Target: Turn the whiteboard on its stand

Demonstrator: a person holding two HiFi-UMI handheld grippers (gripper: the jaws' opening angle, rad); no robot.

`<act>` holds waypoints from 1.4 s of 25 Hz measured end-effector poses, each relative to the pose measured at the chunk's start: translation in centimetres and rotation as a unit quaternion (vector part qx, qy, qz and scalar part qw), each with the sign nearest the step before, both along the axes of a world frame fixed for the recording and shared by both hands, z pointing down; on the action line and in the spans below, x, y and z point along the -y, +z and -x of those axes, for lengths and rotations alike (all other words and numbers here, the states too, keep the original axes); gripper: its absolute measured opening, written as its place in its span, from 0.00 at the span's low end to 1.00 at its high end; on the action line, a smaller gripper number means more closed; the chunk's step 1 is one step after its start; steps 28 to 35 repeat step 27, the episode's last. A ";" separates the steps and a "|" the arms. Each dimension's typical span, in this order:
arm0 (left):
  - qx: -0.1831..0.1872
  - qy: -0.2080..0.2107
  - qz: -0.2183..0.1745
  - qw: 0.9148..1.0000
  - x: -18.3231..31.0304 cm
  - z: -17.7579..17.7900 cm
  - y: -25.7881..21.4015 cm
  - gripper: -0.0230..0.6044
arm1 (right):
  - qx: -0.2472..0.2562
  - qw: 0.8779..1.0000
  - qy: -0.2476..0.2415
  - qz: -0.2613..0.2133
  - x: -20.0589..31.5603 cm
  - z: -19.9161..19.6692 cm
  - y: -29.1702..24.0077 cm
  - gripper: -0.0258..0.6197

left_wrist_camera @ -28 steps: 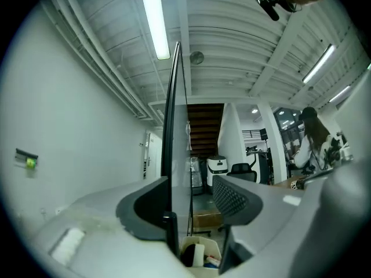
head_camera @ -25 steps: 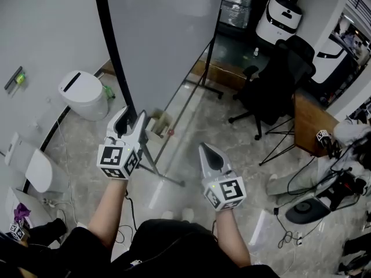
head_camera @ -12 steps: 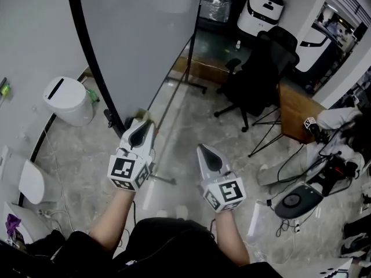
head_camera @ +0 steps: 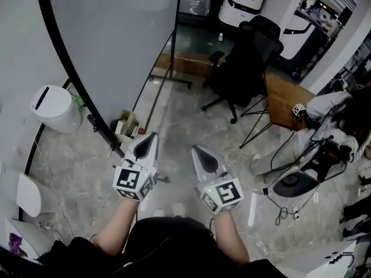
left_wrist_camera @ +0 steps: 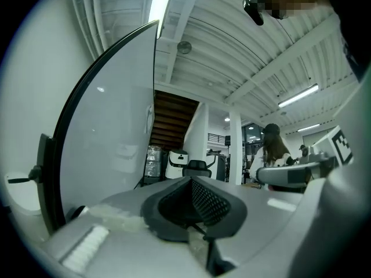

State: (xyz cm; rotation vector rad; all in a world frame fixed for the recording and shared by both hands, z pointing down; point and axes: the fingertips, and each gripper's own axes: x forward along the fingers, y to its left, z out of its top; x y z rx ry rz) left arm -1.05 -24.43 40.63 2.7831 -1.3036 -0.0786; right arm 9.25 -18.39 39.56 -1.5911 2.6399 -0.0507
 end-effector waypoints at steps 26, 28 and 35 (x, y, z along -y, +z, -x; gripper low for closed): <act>0.005 -0.007 0.019 1.000 -0.1 1.4 2.5 0.04 | -0.007 1.000 0.001 0.006 0.1 0.6 1.0 0.05; 0.005 -0.008 0.019 1.000 0.0 1.7 2.5 0.04 | -0.007 1.000 -0.001 0.006 0.2 0.8 1.0 0.05; 0.005 -0.008 0.019 1.000 0.0 1.7 2.5 0.04 | -0.007 1.000 -0.001 0.006 0.2 0.8 1.0 0.05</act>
